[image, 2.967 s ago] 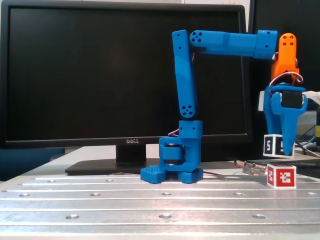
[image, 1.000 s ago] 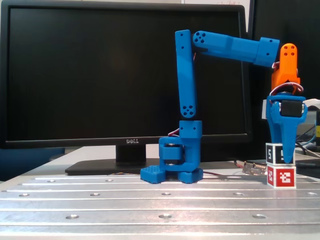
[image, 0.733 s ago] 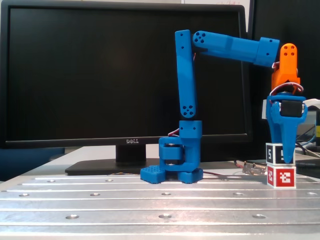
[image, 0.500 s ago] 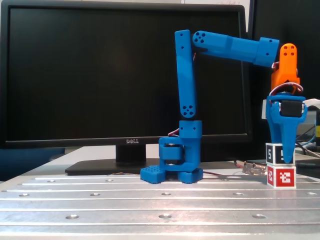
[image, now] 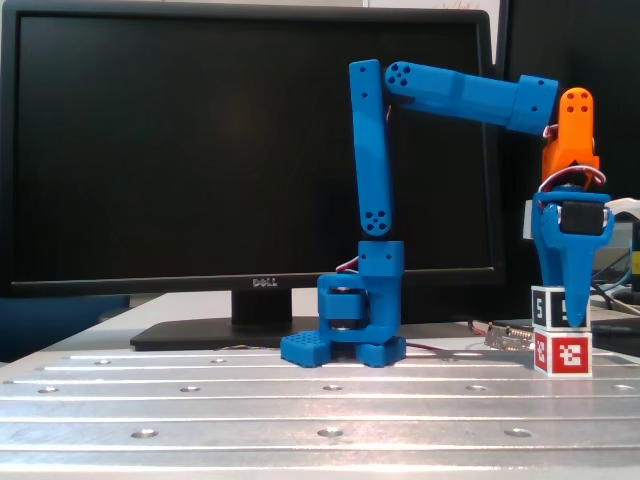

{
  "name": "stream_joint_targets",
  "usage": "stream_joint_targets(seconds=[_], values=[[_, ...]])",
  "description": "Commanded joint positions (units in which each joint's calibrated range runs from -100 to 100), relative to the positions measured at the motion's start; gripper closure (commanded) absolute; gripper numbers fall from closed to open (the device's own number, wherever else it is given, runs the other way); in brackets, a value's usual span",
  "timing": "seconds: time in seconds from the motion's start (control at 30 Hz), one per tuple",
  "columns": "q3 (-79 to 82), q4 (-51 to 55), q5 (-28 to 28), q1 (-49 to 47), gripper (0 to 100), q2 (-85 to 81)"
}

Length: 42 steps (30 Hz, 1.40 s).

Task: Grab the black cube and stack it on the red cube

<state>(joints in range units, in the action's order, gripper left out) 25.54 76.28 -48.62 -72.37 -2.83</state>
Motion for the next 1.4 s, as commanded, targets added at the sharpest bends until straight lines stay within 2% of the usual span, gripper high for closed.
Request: stream_joint_targets(seconds=[0.0, 0.13, 0.57, 1.37], values=[[0.01, 0.55, -0.25, 0.43, 75, -0.43], [0.1, 0.63, -0.25, 0.43, 70, -0.43], [-1.17, 3.88, -0.14, 0.87, 70, -1.18], [-18.71, 19.62, -0.19, 0.57, 70, -1.18]])
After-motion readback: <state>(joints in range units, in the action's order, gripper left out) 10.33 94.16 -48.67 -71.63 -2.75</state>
